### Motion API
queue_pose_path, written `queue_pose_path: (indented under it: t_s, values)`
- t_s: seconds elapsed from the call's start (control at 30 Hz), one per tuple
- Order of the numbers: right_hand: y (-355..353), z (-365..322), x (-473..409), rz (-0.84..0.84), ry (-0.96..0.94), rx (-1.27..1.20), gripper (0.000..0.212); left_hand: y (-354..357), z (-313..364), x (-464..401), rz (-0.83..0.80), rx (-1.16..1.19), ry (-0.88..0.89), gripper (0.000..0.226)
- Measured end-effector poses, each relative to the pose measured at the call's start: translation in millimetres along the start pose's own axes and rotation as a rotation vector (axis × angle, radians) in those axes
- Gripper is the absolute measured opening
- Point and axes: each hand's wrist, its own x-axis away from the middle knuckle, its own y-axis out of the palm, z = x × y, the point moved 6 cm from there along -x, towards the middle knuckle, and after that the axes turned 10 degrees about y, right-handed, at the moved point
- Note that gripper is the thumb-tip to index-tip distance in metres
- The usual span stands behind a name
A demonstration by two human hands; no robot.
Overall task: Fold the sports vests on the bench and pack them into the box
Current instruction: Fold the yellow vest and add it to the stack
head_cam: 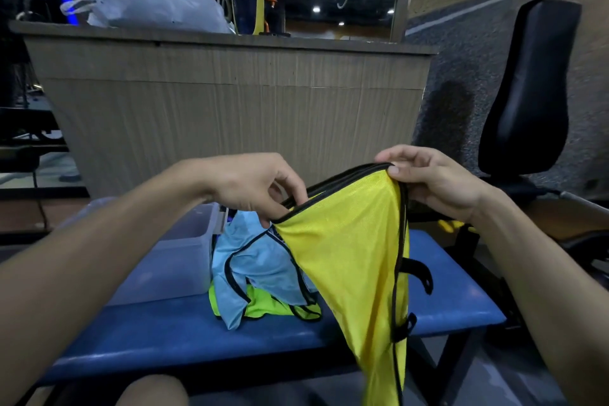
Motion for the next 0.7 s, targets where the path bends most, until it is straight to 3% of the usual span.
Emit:
queue_pose_path:
  t_s: [0.23,0.33,0.4,0.5,0.7]
  values:
    - [-3,-7,-3,0.008,-0.027,0.031,0.025,11,5,1,-0.158,-0.059,-0.008,0.035]
    - [-10,-6,-6,0.066,-0.03,0.044,0.024,3,-1,-2,-0.171,-0.084,-0.082,0.028]
    - [-15,-1,-11,0.118,-0.024,0.037,0.021,-12,1,-2,-0.006,0.015,-0.085,0.036]
    - [-18,12,-21,0.205,0.006,0.026,0.023,-33,27,1,0.292,-0.048,0.133,0.039]
    - [-8,38,-24,0.22,0.094,0.162,0.023,-38,50,-11,0.41,-0.274,0.129,0.054]
